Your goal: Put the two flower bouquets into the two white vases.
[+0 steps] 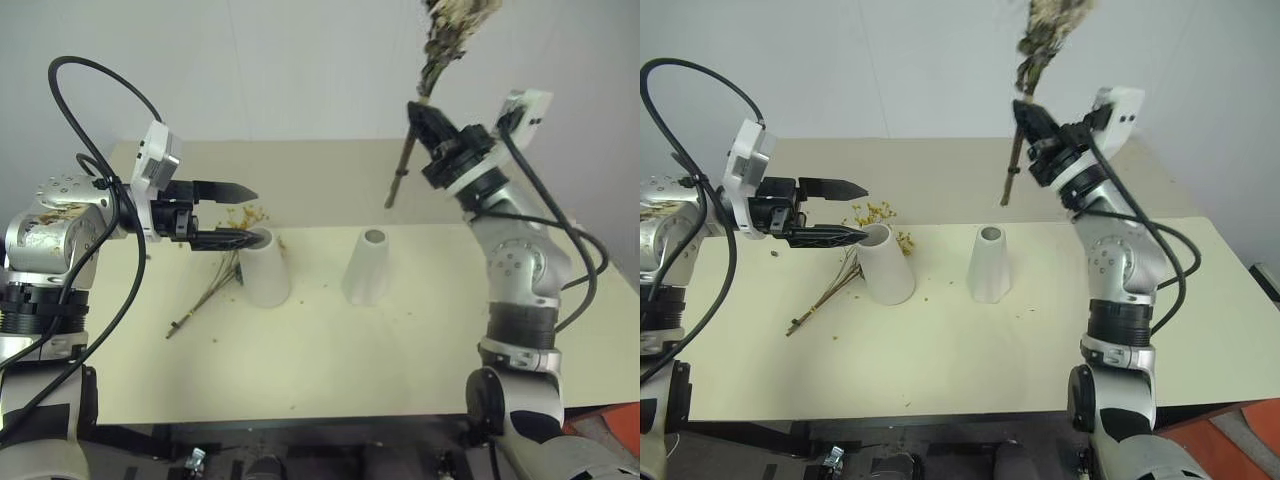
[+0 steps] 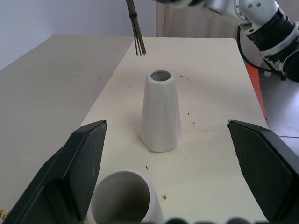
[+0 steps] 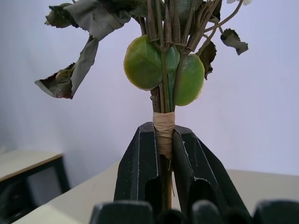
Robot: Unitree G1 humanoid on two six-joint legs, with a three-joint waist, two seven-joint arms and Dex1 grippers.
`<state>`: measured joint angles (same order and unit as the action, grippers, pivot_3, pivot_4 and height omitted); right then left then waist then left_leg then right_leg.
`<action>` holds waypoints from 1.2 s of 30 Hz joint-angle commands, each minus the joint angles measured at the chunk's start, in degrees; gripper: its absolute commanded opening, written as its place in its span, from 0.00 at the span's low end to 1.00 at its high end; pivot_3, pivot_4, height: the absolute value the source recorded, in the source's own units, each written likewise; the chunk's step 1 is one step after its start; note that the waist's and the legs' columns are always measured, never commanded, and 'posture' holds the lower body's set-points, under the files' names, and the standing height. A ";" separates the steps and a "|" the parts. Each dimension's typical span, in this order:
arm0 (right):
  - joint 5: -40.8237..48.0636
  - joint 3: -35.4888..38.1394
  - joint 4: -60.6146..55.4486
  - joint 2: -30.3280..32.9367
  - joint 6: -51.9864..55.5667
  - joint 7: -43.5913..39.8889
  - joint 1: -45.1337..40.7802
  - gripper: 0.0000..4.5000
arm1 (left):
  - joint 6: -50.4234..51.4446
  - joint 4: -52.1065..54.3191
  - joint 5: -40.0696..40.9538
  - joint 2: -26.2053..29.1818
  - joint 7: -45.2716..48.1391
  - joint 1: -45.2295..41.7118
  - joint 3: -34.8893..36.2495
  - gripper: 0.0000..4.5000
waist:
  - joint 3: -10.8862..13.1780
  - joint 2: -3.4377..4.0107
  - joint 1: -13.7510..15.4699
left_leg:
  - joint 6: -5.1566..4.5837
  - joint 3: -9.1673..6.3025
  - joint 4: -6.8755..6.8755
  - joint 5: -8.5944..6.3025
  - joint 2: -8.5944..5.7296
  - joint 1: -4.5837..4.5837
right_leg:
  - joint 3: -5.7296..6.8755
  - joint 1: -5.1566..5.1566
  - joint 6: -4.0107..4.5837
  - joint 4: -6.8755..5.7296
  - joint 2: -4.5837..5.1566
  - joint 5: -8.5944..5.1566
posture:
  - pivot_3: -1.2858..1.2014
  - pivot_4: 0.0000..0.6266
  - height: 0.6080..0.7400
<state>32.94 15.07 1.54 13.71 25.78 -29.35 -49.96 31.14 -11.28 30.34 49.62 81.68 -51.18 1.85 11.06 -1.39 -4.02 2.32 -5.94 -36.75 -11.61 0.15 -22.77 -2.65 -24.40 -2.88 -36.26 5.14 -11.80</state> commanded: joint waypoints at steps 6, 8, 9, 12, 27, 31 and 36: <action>4.72 -2.42 -7.36 0.00 0.63 -2.90 3.59 0.04 | 0.60 3.36 0.67 1.80 -0.82 0.84 2.20 1.00 | 0.00 0.00 -0.03 | 0.00 0.00 0.00 0.00 0.00 -0.03 | 0.00 -0.01 0.00 0.04 0.01 0.00 | 0.52 0.24 1.00; 4.52 -3.16 -7.59 -0.07 -0.07 -3.32 4.26 0.04 | 0.70 3.43 0.74 1.83 -0.90 0.85 2.18 1.00 | 0.00 0.00 -0.07 | 0.00 0.00 0.00 0.00 0.00 0.00 | 0.00 -0.01 0.00 0.01 0.00 0.00 | 0.52 0.24 1.00; 4.38 -3.44 -7.54 -0.07 -0.41 -3.47 4.54 0.04 | 0.73 3.44 0.77 1.82 -0.95 0.83 2.16 1.00 | 0.00 0.00 -0.04 | 0.00 0.00 0.00 0.00 0.00 0.02 | 0.00 -0.01 0.00 -0.02 -0.01 0.00 | 0.52 0.24 1.00; 3.85 -3.92 -7.33 0.00 -1.34 -4.00 5.49 0.04 | 0.81 3.45 0.82 1.75 -1.00 0.72 2.04 1.00 | 0.00 0.00 0.04 | 0.00 -0.01 0.00 0.00 0.01 0.02 | 0.00 0.00 0.00 -0.02 -0.01 0.00 | 0.52 0.24 1.00; 2.96 -3.72 -6.63 0.10 -4.60 -2.99 7.01 0.04 | 0.53 2.80 0.45 1.42 -0.63 0.02 1.38 1.00 | 0.00 0.00 0.02 | 0.00 0.00 0.00 0.00 0.01 0.04 | 0.00 0.01 0.01 0.00 -0.02 0.00 | 0.52 0.24 1.00; 3.30 -2.85 -6.22 0.21 -4.97 -1.86 6.37 0.04 | 0.62 2.99 0.50 1.28 -0.67 0.13 1.28 1.00 | 0.00 0.00 0.02 | 0.00 -0.01 0.00 0.00 0.01 0.04 | 0.00 0.01 0.00 -0.01 -0.02 0.00 | 0.52 0.24 1.00; 4.17 -1.50 -5.49 0.08 -4.96 -0.16 5.12 0.04 | 0.53 2.82 0.39 1.10 -0.64 0.04 1.07 1.00 | 0.00 0.00 0.02 | 0.00 0.00 0.00 0.00 0.01 0.03 | 0.00 0.01 0.01 0.00 -0.01 0.00 | 0.52 0.24 1.00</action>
<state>36.10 12.05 -2.75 13.74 21.93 -30.09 -42.92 31.62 -9.58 30.46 50.24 80.89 -49.83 2.04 11.06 -1.39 -4.00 2.32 -5.94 -36.75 -11.61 0.16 -22.74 -2.66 -24.39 -2.87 -36.27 5.13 -11.81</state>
